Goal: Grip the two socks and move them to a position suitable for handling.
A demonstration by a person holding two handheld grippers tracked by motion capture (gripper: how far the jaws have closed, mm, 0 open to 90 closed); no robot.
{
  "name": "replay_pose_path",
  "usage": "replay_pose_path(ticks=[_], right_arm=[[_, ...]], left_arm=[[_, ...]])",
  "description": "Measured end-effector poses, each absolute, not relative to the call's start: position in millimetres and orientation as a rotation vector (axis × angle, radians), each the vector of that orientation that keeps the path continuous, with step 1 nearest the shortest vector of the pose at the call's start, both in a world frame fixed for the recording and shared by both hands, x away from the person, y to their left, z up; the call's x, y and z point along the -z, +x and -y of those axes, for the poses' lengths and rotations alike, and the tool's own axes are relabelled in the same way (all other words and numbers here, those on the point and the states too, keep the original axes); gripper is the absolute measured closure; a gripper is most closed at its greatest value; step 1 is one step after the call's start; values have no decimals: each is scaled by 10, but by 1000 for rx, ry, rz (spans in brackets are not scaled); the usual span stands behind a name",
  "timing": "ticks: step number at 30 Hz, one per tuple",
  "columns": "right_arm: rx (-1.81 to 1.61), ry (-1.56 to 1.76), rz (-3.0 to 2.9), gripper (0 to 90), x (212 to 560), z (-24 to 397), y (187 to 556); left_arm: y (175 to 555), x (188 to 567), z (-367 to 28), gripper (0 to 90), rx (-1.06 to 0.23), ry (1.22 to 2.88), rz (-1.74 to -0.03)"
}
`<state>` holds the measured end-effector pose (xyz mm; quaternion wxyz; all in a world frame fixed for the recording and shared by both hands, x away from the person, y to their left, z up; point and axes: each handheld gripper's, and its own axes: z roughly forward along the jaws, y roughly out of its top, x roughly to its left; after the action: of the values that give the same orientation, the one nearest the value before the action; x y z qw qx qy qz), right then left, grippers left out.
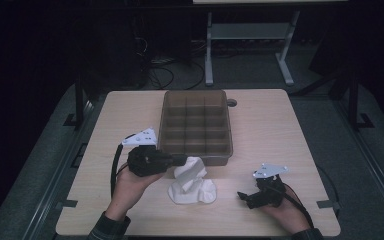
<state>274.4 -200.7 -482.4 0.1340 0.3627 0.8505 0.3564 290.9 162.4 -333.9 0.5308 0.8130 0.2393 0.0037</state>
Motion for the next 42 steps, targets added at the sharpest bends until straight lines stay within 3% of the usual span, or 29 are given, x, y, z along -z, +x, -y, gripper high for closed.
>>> replay_pose_path(ticks=[21,42], right_arm=[[-1031,1051,-2468,14,4823,2008,2745],[-1035,1040,-2469,14,4825,2010,2750]], left_arm=[[2947,3525,-1075,883,88,1952,-524],[2975,3900,-1569,882,1,1980,-694]])
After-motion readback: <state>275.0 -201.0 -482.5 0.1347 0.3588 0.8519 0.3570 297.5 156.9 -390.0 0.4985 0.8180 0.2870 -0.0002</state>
